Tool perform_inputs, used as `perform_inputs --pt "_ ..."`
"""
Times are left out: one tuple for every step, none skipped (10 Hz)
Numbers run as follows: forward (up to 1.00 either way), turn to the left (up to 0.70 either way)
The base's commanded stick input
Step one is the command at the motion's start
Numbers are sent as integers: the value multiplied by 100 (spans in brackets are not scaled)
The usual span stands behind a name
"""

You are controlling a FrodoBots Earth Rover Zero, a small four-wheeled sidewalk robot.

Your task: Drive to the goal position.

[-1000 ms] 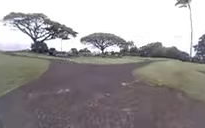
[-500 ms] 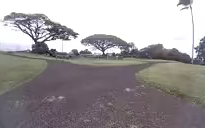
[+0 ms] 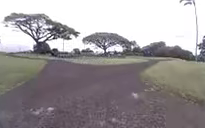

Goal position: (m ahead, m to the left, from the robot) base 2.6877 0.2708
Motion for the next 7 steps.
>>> perform_inputs --pt "70 35" --pt "70 35" --pt "70 35" --pt "70 35" --pt "70 35" --pt "70 35" --pt "70 0"
